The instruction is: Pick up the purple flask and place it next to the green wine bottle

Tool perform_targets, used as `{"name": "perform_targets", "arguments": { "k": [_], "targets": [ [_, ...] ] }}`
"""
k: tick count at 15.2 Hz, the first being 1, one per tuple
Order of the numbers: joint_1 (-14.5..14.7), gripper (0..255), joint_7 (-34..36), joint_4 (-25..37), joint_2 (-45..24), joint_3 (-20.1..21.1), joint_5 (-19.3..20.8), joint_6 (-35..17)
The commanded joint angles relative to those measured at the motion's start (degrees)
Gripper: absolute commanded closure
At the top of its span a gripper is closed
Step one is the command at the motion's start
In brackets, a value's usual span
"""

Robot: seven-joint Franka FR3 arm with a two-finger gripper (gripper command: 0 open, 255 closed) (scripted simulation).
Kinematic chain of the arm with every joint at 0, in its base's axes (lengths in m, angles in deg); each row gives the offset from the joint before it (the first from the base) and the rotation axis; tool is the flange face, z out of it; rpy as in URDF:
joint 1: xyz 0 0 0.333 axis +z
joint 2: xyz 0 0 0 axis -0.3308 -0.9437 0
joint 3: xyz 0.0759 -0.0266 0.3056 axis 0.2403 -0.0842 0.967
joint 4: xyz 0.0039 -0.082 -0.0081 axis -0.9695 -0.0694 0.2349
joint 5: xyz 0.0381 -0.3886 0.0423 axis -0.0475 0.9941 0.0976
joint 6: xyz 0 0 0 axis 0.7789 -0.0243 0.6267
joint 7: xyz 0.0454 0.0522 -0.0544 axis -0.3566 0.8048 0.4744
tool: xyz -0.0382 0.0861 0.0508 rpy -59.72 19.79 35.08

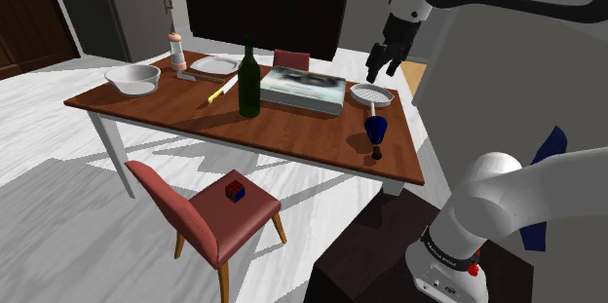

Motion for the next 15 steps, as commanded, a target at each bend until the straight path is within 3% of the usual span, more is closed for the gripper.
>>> {"name": "perform_targets", "arguments": {
  "k": [1,15],
  "targets": [
    [0.0,0,0.0,0.0,0.0,0.0,0.0,0.0],
    [-10.8,0,11.5,-20.3,-4.0,-6.0,4.5,-27.6]
  ]
}}
